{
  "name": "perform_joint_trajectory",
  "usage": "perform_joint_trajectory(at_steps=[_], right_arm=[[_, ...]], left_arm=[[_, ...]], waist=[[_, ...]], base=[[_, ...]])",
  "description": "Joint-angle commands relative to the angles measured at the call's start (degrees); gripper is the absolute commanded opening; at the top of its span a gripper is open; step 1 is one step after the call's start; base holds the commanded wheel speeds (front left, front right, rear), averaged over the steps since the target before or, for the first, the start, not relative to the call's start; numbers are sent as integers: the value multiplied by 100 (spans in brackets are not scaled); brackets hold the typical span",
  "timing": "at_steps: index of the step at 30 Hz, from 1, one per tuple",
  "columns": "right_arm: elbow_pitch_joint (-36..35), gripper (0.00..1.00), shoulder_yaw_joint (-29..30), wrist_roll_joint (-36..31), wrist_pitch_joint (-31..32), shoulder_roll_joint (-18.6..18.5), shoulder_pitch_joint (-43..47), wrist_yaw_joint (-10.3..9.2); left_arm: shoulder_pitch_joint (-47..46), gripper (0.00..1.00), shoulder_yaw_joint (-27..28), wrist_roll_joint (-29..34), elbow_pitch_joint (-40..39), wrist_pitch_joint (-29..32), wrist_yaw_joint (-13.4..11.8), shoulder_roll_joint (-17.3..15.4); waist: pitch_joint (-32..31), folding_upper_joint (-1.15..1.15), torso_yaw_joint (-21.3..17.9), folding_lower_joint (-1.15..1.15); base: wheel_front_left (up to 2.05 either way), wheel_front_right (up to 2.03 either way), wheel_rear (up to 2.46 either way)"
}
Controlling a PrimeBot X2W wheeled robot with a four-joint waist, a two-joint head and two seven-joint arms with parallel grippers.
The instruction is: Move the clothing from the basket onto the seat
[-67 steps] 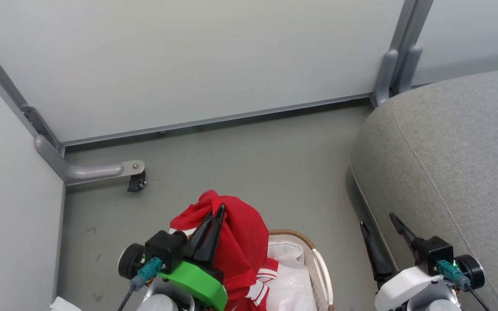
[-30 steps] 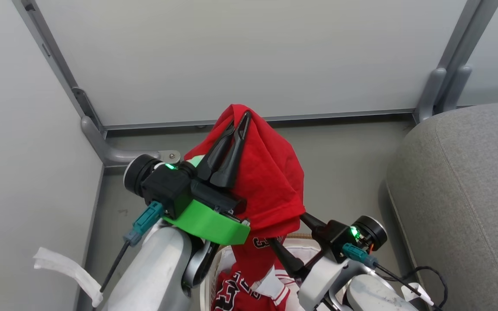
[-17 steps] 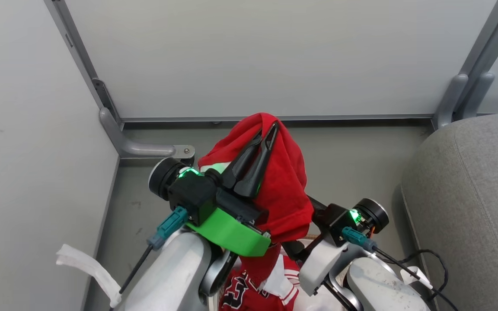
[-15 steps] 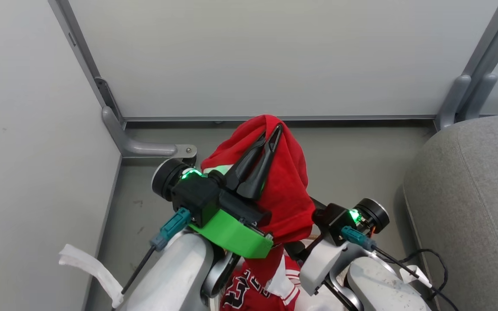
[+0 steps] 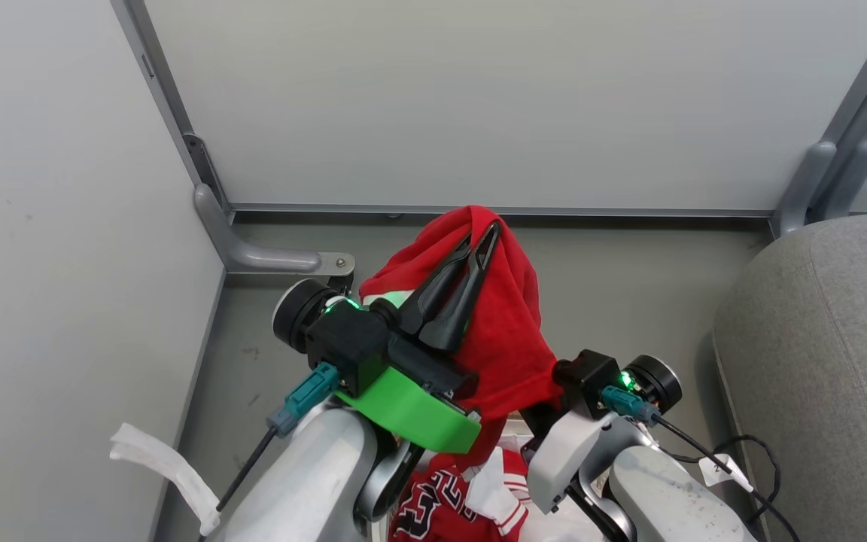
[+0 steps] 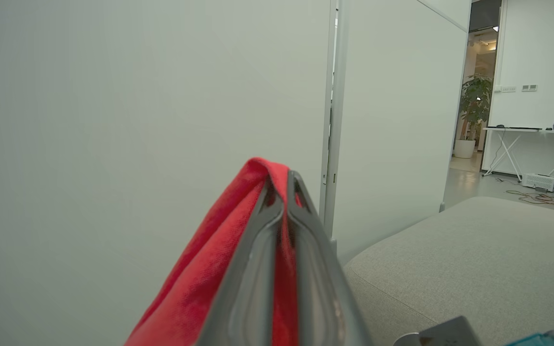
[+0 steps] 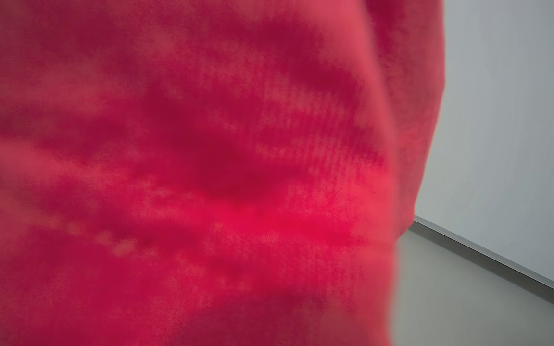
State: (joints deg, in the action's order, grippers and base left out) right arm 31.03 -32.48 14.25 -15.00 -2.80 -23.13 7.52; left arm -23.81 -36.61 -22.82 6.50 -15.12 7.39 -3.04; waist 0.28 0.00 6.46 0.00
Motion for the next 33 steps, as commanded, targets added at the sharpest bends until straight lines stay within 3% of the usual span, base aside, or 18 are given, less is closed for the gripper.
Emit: perform_joint_trajectory(at_steps=[1,19,20,21,22,27,33], right_arm=[[24,0,-1,36,-27,-25,23,-6],[-95,0,31,194,-27,-24,73,-6],[-102,0,46,201,-27,-27,78,-6],[-119,0,62,205,-27,-26,80,-6],[-143,0,74,212,-27,-25,83,-6],[-280,0,239,270,-27,-27,157,-6],[-484,0,517,251,-27,-26,291,-6]], left_arm=[[48,0,43,-5,9,-6,17,8],[120,0,201,92,85,-6,17,9],[124,28,224,89,88,-6,17,9],[135,93,221,116,115,-5,17,10],[139,100,258,146,116,-6,17,8],[221,100,366,251,249,-5,17,-68],[346,100,582,391,410,-5,17,-167]], waist=[[-7,0,-30,0],[52,0,-391,0],[57,0,-430,0],[66,0,-494,0],[77,0,-565,0],[143,0,-992,0],[291,0,-1803,0]], base=[[0,0,0],[0,0,0],[0,0,0],[0,0,0],[0,0,0],[0,0,0],[0,0,0]])
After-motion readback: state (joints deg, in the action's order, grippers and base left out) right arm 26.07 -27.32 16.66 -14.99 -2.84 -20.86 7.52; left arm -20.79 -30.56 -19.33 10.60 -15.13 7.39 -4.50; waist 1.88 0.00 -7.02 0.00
